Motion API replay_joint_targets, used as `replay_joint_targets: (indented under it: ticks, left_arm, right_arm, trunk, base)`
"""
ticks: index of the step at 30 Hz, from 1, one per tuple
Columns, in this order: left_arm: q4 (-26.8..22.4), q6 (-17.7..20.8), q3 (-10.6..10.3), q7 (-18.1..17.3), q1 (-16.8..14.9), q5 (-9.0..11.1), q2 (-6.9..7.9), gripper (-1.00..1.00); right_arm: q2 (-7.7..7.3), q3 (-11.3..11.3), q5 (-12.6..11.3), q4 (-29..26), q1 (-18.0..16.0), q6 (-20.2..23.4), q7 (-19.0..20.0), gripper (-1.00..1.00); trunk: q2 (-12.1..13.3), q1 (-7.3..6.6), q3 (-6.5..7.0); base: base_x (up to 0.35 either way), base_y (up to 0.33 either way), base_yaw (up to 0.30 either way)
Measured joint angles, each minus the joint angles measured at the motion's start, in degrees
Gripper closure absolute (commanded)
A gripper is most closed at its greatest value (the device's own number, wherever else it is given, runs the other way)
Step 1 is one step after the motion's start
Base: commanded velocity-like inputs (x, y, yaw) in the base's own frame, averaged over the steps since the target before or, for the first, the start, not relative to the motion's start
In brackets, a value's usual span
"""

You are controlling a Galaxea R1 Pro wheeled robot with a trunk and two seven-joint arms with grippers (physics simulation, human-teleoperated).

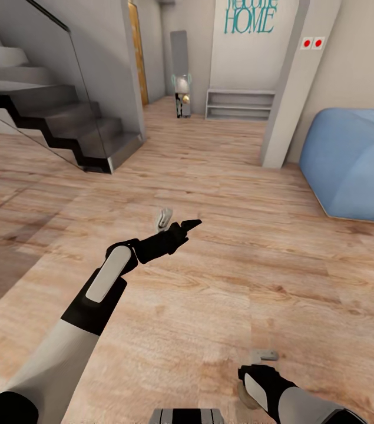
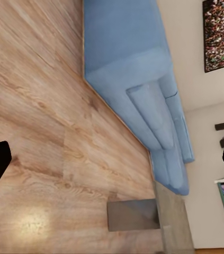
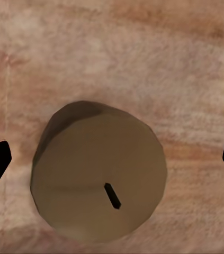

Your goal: Place each of the two pumpkins and all three candles from the living room inside a cabinet in the living room (use any cabinet), then make sure every cabinet is closed, and position the cauldron so it is next to a table in the living room.

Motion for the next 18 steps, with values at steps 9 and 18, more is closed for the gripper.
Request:
replay_joint_targets:
  ticks: [9, 18]
  left_arm:
    - [0.00, 0.16, -0.07, -0.44, 0.94, 0.12, -0.17, -1.00]
    - [-0.04, 0.16, -0.01, -0.57, 2.08, 0.25, -0.18, -1.00]
  right_arm:
    - [-0.32, -0.08, -0.17, -0.04, -0.35, -0.28, 0.53, -1.00]
    - [-0.40, -0.14, -0.18, 0.01, -0.35, -0.50, 0.60, -1.00]
  trunk:
    - [-0.09, 0.16, -1.33]
    - [-0.14, 0.26, -2.21]
  base:
    - [0.000, 0.000, 0.000]
    - [0.000, 0.000, 0.000]
